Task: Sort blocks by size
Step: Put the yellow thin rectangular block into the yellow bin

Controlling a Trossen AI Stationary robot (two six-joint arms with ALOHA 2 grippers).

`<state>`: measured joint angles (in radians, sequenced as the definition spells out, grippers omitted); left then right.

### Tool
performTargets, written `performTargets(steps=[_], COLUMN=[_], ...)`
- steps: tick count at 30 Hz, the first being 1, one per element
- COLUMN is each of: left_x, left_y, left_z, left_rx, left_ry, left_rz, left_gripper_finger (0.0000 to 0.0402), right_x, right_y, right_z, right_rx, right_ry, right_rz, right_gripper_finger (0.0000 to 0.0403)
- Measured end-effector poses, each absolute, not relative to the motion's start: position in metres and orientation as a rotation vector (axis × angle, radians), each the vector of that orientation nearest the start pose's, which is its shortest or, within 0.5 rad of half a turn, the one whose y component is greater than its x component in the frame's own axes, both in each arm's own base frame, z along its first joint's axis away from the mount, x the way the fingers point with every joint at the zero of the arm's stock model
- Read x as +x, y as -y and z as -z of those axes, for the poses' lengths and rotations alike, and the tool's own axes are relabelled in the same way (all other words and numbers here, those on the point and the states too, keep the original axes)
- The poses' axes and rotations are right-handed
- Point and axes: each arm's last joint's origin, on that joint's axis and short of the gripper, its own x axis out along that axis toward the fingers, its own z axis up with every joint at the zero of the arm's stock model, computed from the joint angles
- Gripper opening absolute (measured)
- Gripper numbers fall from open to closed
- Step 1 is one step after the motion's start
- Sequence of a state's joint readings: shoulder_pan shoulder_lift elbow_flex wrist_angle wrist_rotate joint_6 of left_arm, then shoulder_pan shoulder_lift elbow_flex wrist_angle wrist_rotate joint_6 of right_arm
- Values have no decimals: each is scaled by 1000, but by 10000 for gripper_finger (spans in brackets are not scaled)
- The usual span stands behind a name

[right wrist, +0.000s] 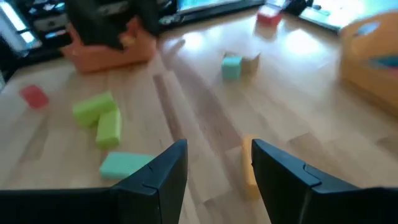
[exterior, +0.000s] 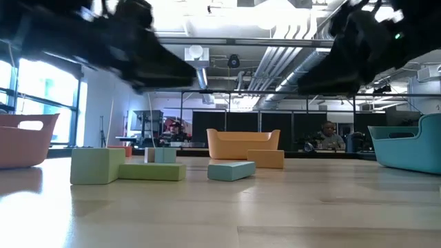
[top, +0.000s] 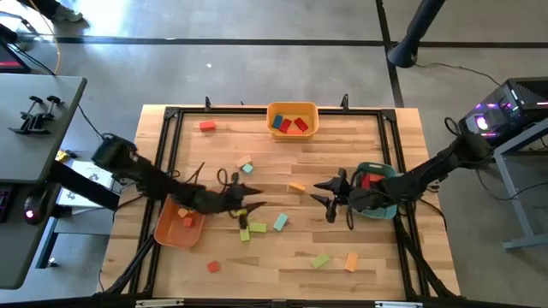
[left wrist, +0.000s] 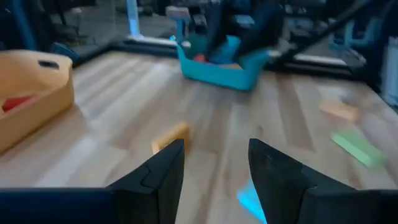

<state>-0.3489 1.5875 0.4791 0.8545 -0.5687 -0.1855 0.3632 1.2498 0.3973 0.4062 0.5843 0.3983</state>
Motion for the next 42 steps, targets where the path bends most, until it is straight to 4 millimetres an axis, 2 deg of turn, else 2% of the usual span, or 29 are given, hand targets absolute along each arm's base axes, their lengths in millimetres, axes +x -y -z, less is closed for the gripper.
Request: performTargets(steps=[5,10,14,19,22,25,28,30,32,35,39,42], left_x=[304,338,348,346,345,341,333,324,315,304,301,302], left_y=[64,65,67,66,66,66,67,68,68,70,72,70], left_z=[-141,-133,-133,-132,-134,-136,-143,-149,-156,-163,-168,-170], left_rx=[-113,-107,-61,-43,-36,-20,-8,-21,-38,-17,42,79], left_ry=[-148,-160,-166,-185,-211,-272,-375,-456,-514,-556,-530,-503], left_rz=[-236,-117,-92,-92,-93,-94,-97,-111,-150,-224,-306,-346], left_gripper_finger=[165,165,165,165,165,165,165,165,165,165,165,165], right_x=[232,252,265,275,279,283,287,290,294,296,290,286], right_y=[-51,-31,-18,-12,-12,-12,-13,-6,8,46,116,166], right_z=[-146,-128,-118,-105,-97,-93,-97,-107,-128,-162,-202,-216], right_rx=[180,189,199,239,228,215,207,205,203,200,235,269], right_ry=[-445,-556,-624,-698,-729,-729,-717,-697,-645,-625,-699,-820], right_rz=[302,300,272,268,285,313,328,334,366,472,675,775], right_gripper_finger=[175,197,217,213,191,151,93,56,54,54,54,54])
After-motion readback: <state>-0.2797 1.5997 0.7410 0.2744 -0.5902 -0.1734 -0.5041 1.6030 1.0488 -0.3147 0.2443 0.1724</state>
